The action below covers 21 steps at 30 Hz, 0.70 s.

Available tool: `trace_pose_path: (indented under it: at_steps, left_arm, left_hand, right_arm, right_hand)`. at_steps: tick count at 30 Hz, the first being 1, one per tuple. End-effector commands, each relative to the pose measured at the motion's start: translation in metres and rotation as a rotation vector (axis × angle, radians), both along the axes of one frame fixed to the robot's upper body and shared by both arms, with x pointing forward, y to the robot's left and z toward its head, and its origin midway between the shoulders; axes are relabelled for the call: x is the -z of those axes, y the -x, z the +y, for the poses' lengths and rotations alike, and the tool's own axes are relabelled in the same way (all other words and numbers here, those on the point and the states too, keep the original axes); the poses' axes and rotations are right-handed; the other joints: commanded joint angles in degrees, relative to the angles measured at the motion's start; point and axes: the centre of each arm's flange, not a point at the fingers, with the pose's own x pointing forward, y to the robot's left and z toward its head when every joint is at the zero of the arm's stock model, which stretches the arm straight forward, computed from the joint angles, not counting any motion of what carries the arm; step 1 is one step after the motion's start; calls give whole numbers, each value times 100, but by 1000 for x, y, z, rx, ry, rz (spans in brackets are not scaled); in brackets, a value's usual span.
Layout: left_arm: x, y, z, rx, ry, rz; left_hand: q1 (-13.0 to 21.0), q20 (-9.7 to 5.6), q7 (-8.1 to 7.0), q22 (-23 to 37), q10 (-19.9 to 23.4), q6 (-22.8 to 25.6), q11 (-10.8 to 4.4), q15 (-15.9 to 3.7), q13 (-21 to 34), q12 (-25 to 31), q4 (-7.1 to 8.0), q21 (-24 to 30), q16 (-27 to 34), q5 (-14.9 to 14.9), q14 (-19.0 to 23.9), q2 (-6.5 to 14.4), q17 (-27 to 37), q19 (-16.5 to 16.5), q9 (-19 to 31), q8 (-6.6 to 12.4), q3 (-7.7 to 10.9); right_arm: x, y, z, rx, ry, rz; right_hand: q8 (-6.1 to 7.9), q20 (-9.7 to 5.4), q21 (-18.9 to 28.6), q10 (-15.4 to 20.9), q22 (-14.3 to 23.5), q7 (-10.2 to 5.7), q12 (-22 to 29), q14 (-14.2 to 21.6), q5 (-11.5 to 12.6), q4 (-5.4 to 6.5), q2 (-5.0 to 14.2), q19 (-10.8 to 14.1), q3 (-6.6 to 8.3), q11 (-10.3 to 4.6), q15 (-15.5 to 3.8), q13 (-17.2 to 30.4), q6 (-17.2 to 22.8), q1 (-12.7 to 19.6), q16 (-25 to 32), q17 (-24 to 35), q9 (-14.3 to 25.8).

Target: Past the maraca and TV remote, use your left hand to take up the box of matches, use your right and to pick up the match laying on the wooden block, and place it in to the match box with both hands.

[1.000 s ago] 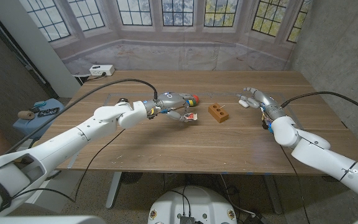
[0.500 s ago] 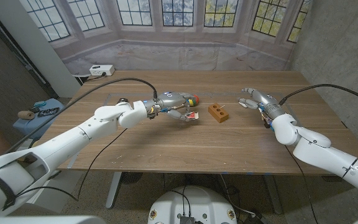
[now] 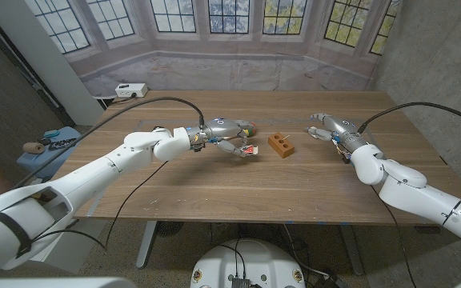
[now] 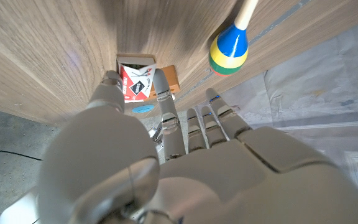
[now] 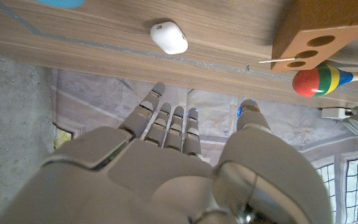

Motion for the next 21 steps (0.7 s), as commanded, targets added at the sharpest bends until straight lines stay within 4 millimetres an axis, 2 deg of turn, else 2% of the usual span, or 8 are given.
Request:
trace_pose_path:
  at_steps: [1,21]
  left_arm:
    - [-4,-6,3,53,-29,27]
    - [-12,-19,10,96,-57,13]
  left_hand:
    - [25,-59,-20,22,20,4,-19,-45,26,-18,16,-12,-11,41,2,62,14,-2,18,41,-32]
    - [34,-63,-31,23,22,3,-46,-46,28,-23,12,-15,-11,45,-6,85,14,-6,8,41,-53]
  right_arm:
    - [-2,-4,0,30,61,0]
    - [-12,-9,1,90,219,-11]
  right_hand:
    - [36,-26,54,91,29,7,26,82,-22,3,-28,71,5,-7,-84,17,59,60,38,8,10]
    - [47,86,80,205,31,33,24,230,-43,15,-71,272,19,4,-81,21,198,156,61,15,15]
